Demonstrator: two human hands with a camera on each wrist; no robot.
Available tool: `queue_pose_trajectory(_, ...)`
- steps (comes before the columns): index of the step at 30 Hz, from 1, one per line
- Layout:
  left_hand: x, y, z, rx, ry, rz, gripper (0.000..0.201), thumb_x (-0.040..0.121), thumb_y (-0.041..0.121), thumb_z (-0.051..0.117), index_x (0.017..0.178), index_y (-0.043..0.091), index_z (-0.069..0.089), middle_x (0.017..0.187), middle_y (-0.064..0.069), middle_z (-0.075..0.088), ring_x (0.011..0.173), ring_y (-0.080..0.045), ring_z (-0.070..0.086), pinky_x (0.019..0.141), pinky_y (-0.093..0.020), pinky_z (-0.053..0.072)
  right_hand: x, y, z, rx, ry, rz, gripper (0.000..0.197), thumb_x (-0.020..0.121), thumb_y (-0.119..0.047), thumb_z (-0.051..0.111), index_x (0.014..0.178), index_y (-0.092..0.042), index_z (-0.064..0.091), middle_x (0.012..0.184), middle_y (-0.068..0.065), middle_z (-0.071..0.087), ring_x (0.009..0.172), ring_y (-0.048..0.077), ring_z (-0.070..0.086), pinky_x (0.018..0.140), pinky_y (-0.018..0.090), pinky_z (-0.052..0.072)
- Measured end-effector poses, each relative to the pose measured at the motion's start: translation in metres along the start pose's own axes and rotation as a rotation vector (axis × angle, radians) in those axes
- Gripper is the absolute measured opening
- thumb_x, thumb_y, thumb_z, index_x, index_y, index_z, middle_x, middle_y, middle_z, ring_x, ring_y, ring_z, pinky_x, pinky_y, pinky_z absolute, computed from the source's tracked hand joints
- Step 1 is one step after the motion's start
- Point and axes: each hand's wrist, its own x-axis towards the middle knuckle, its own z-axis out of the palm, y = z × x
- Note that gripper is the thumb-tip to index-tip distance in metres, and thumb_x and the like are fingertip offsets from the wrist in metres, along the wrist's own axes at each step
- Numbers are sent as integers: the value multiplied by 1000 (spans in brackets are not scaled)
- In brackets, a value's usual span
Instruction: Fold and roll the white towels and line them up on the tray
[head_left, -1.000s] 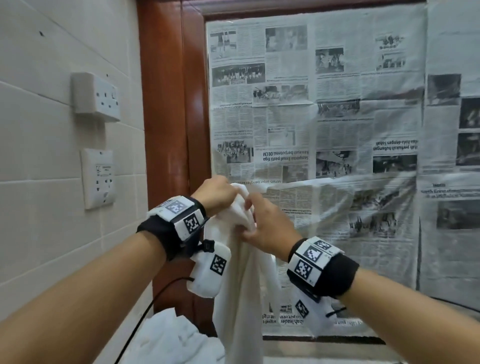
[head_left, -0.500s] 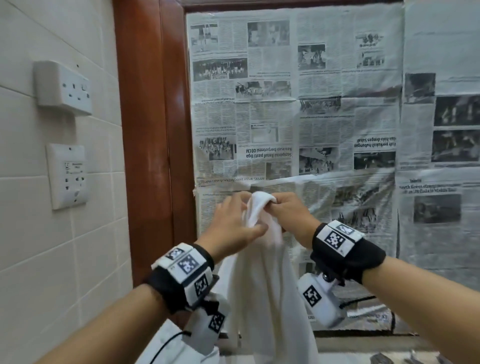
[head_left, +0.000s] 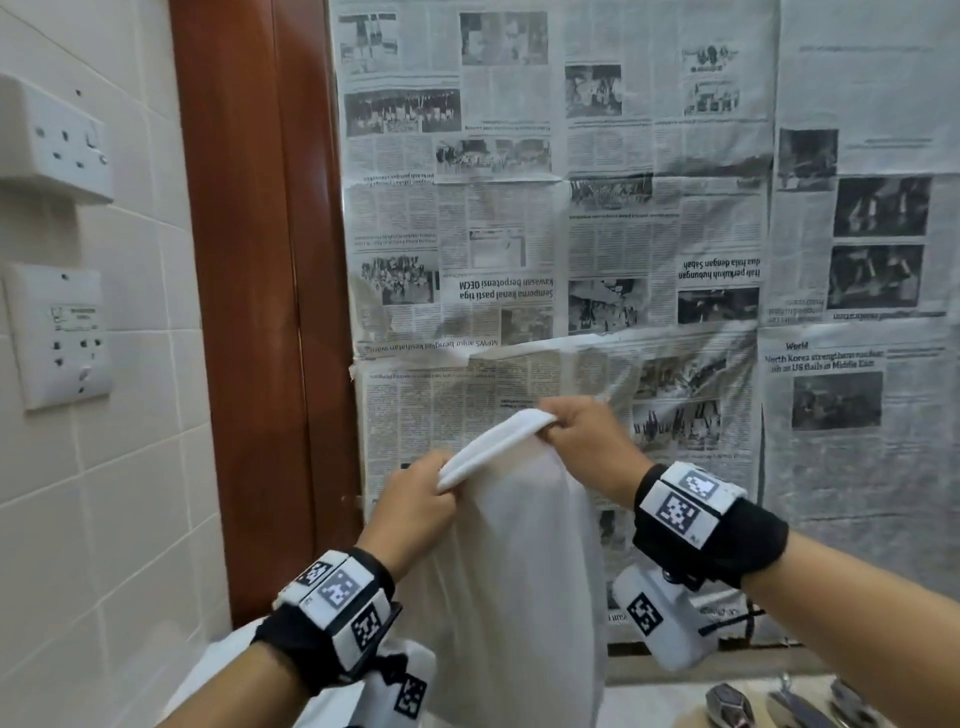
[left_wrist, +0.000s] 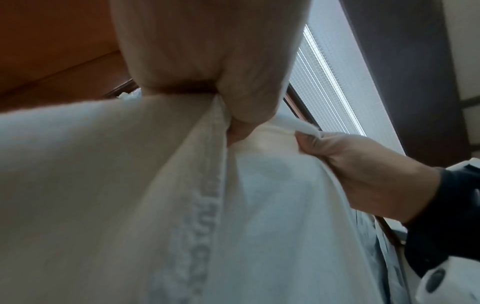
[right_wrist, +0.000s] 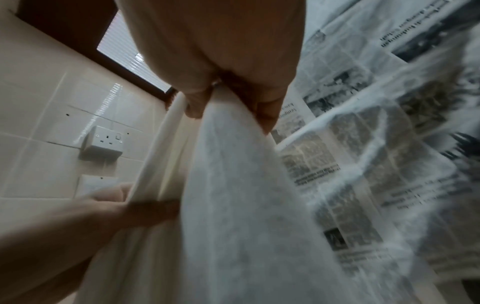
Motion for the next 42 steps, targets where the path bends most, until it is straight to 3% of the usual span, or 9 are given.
queue_pose_trajectory(8,-10,-14,-31,12,48,77,22,64,16,36,68,18,57,62,2,60,68,-24,58,58,-35,40,-25,45,22,-342,-72,-230,22,89,-19,52,67,-16,48,63,-4,46,57,15,42,52,28,31)
queue_pose_trajectory(12,-16,-9,-42,-23,102,117,18,70,15,40,69,11,58,62,-3,61,64,-22,56,55,-32,36,-30,70,44,-341,2,-106,23,79,-18,48,59,-19,37,61,-2,40,59,19,37,51,21,24)
queue_pose_trajectory(16,-20,-7,-53,-10,68,124,14,78,7,48,76,4,62,70,-10,65,70,-29,60,59,-42,44,-27,74,54,91,179,265,31,85,-1,48,58,-14,42,57,0,39,56,15,34,51,28,25)
queue_pose_trajectory(19,-21,-12,-66,31,68,84,32,63,15,35,75,4,63,68,-9,64,67,-28,57,55,-35,39,-34,58,55,447,213,306,22,83,-18,53,63,-14,47,63,7,37,64,18,34,58,30,26)
queue_pose_trajectory(25,-31,-29,-88,228,-36,56,24,75,-1,45,76,14,64,68,-4,65,69,-25,61,60,-38,46,-75,64,54,-234,-345,-46,50,65,-57,79,86,-15,63,82,1,65,74,14,60,66,28,46)
queue_pose_trajectory(29,-45,-28,-82,325,-234,188,21,72,21,42,77,12,59,66,-2,61,66,-24,60,61,-45,49,-82,102,62,-357,-329,151,24,82,-37,75,84,-13,68,80,7,67,73,22,62,63,29,47)
queue_pose_trajectory(35,-56,-43,-88,422,-428,249,22,73,23,39,82,15,57,72,3,62,71,-17,59,65,-43,47,-113,143,55,-433,-314,398,37,88,-37,67,58,-25,50,63,-3,53,65,18,54,49,21,31)
queue_pose_trajectory(39,-60,-59,-80,1104,-795,385,18,92,32,46,100,27,61,106,11,54,106,-12,48,78,-30,43,-131,137,58,-285,-510,495,29,91,-29,63,68,-14,58,65,0,58,59,12,53,49,15,36)
queue_pose_trajectory(42,-43,-69,-79,1413,-801,167,29,93,34,47,112,23,65,117,5,57,112,-18,53,81,-29,45,-139,109,65,-180,-720,485,33,89,-37,66,74,-8,58,72,6,61,62,14,56,55,18,41)
